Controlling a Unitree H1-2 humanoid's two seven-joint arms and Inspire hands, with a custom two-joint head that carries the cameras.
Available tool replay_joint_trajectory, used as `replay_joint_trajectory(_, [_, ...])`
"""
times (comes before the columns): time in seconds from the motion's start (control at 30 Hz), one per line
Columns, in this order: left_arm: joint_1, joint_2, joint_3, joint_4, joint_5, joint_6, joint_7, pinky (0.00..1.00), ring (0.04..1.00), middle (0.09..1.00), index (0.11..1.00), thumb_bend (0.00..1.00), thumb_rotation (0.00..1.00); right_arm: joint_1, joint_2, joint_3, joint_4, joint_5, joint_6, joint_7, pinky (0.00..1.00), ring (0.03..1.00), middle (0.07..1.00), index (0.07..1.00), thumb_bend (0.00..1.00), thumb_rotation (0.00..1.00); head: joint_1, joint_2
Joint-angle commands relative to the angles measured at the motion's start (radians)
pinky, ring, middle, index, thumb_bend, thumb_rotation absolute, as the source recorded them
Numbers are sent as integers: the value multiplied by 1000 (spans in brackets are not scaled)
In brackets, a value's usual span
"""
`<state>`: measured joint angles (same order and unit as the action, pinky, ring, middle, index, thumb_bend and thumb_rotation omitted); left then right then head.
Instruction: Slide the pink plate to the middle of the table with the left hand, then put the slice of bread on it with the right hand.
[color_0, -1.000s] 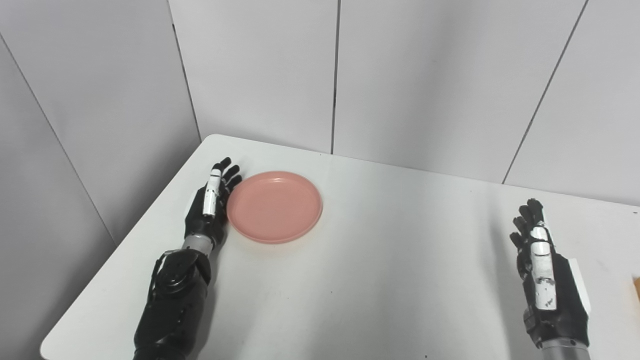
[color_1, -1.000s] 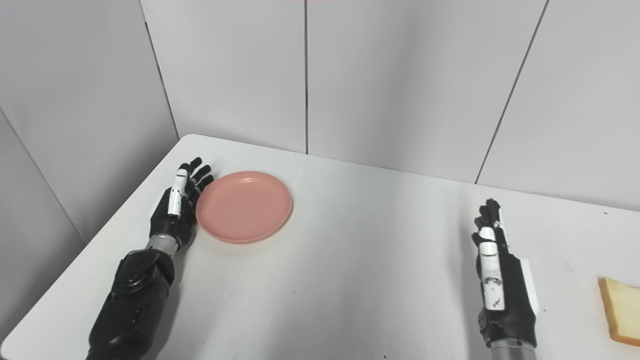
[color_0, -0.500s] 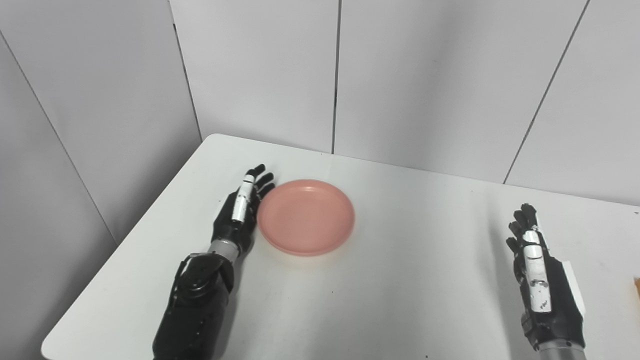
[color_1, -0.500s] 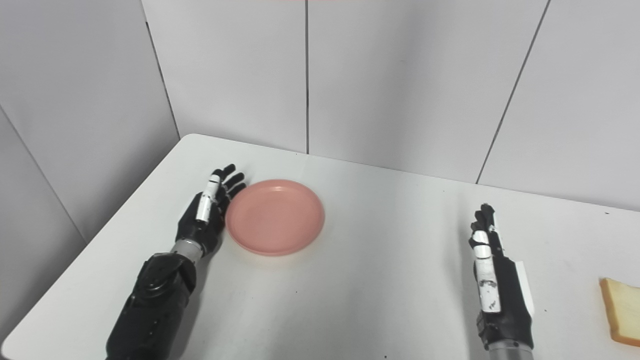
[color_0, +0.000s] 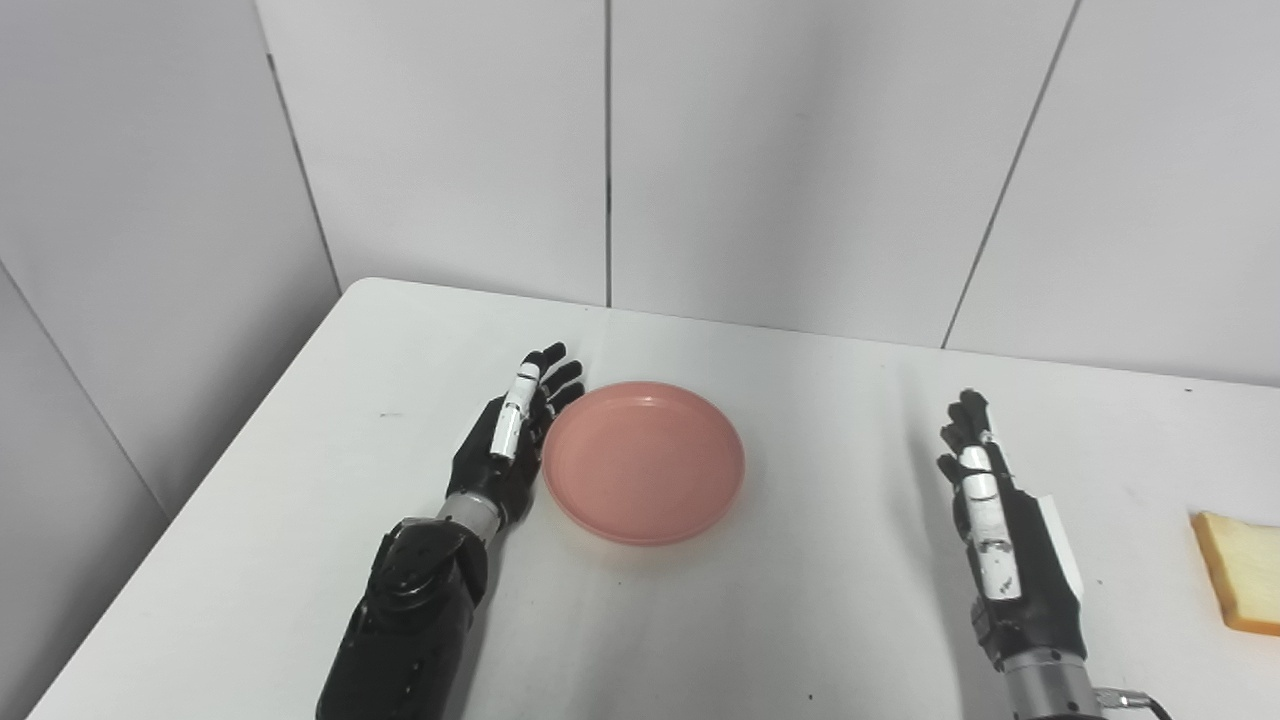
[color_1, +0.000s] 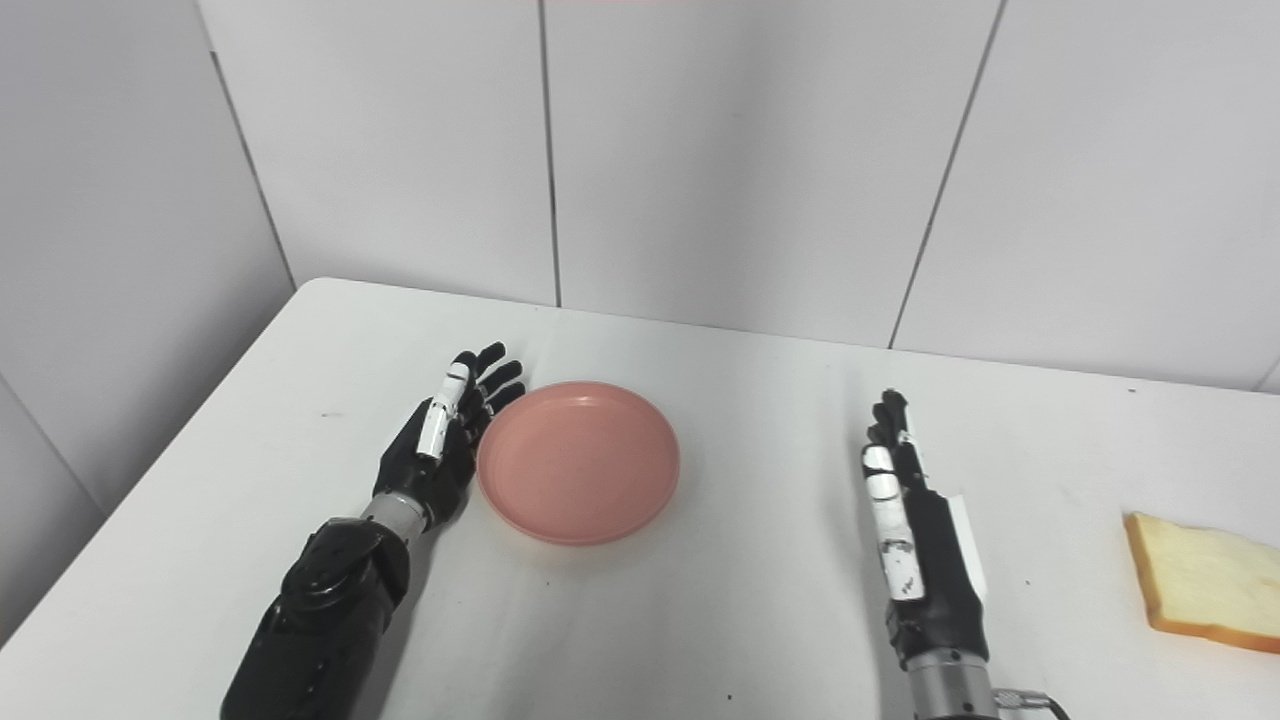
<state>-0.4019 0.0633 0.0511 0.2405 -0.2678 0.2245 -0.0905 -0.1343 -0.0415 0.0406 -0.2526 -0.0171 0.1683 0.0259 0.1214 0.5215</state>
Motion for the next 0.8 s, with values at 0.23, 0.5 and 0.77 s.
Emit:
replay_joint_trajectory(0.23, [-38, -82, -63, 7, -12, 16, -73, 959, 955, 951, 944, 411, 1000, -13, 24, 18, -17, -60, -53, -22, 940, 969, 996, 1000, 420, 1000, -79, 23])
replay_joint_trajectory(0.5, [-25, -148, -116, 49, 40, -41, -75, 941, 949, 947, 943, 412, 1000, -14, 39, 15, -19, -76, -48, -28, 932, 966, 988, 997, 412, 1000, -109, 30])
replay_joint_trajectory(0.77, [-11, -186, -114, 45, 48, -56, -62, 922, 951, 966, 960, 388, 1000, -12, 38, 23, -26, -114, -35, -32, 931, 966, 986, 993, 432, 1000, -154, 38])
